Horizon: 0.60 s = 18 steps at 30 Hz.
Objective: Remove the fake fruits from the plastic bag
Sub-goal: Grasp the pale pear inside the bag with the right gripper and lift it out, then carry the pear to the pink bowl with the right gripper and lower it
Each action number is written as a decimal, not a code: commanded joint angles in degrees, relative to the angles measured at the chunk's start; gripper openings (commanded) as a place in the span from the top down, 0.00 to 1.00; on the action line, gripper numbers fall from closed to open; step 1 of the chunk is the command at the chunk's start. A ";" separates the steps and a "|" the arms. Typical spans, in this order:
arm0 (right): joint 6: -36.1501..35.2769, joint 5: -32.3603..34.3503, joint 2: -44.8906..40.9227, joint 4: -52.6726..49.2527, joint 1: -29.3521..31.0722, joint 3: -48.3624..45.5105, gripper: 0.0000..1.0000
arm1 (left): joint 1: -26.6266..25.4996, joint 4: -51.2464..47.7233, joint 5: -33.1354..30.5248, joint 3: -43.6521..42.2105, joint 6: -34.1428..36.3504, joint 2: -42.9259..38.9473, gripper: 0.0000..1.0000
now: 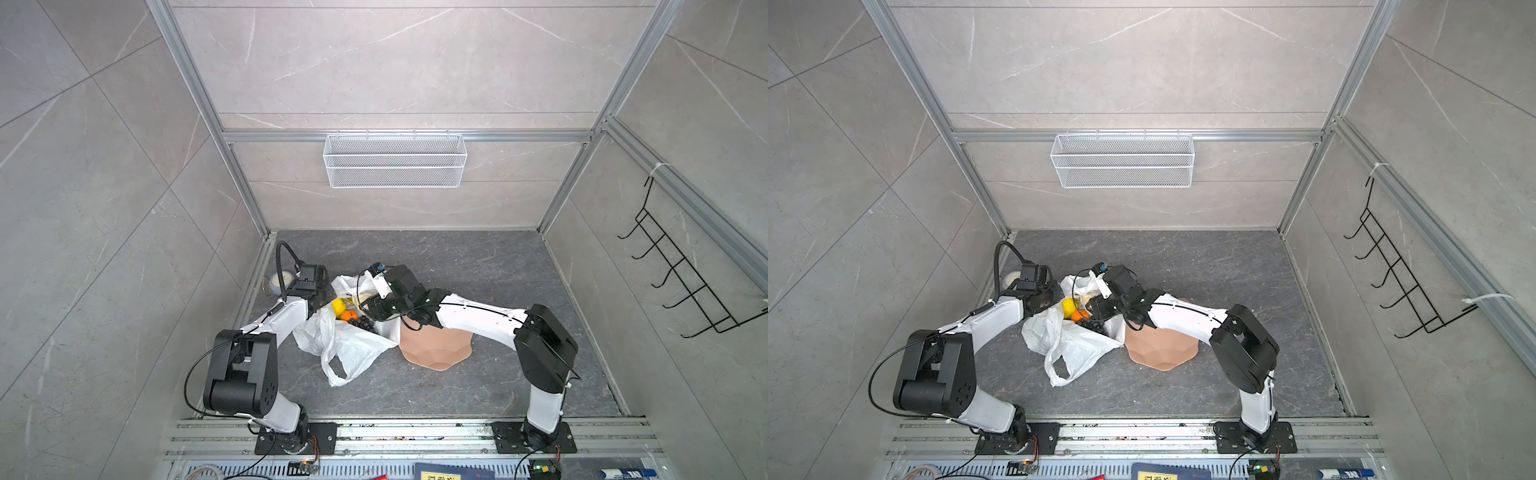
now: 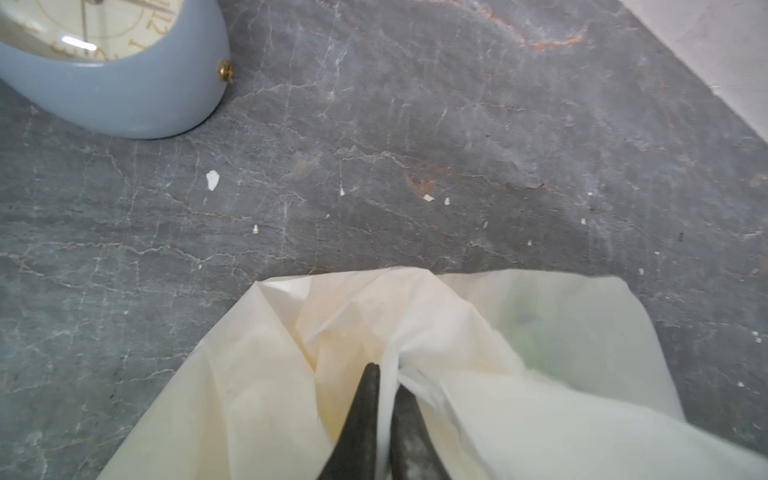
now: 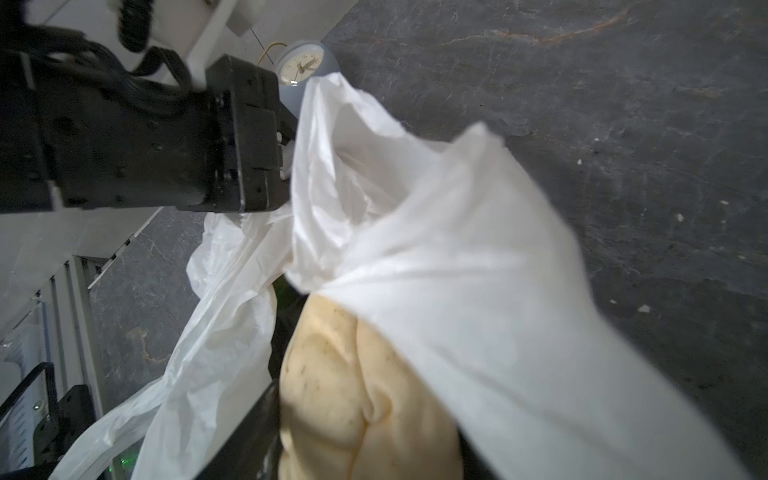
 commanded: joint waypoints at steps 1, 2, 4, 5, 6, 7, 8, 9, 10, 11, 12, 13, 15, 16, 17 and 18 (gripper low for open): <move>3.60 -2.12 -4.65 6.37 -2.02 -4.31 0.60 | 0.74 -2.61 -3.08 1.96 -0.98 1.16 0.90; 3.71 -2.59 -5.22 6.85 -2.17 -5.09 0.61 | 0.74 -2.74 -3.18 1.98 -1.10 1.31 0.90; 3.72 -3.00 -6.30 7.83 -2.14 -6.58 0.60 | 0.74 -2.84 -3.17 2.15 -1.20 1.68 0.90; 3.84 -3.17 -6.99 8.93 -2.27 -7.70 0.60 | 0.74 -3.08 -3.25 2.38 -1.13 1.74 0.90; 4.05 -2.85 -7.55 9.44 -2.23 -8.52 0.61 | 0.74 -3.30 -3.42 2.58 -1.09 1.97 0.90; 4.21 -2.14 -8.42 9.47 -2.21 -9.29 0.61 | 0.74 -3.49 -3.51 2.67 -0.90 1.99 0.90; 4.25 -1.15 -9.46 9.43 -2.30 -10.17 0.61 | 0.74 -3.57 -3.54 2.70 -0.79 1.68 0.91; 4.21 -0.40 -10.63 9.36 -2.43 -11.13 0.61 | 0.74 -3.67 -3.67 2.62 -0.79 1.43 0.91; 4.25 0.53 -12.18 9.38 -2.60 -12.39 0.61 | 0.74 -3.66 -3.78 2.45 -0.68 1.02 0.91; 4.40 0.98 -13.91 9.21 -2.92 -13.82 0.61 | 0.74 -3.67 -3.84 2.33 -0.53 0.57 0.91; 4.38 1.16 -15.56 9.06 -3.18 -15.07 0.61 | 0.74 -3.77 -3.85 2.27 -0.32 0.20 0.91; 4.38 1.35 -17.66 8.54 -3.42 -16.41 0.61 | 0.78 -3.67 -3.52 2.26 -0.04 -0.18 0.91; 4.00 2.52 -21.63 6.57 -3.54 -18.70 0.61 | 0.61 -3.08 -2.16 1.99 0.70 -0.61 0.91; 3.82 3.11 -23.80 5.59 -3.62 -20.08 0.61 | 0.56 -3.03 -1.66 2.00 1.03 -0.68 0.91; 3.72 3.68 -25.93 4.80 -3.70 -21.66 0.61 | 0.48 -3.08 -1.11 1.99 1.17 -0.71 0.91; 3.79 4.29 -27.74 4.16 -3.76 -22.95 0.61 | 0.43 -3.10 -0.74 1.99 1.28 -0.57 0.90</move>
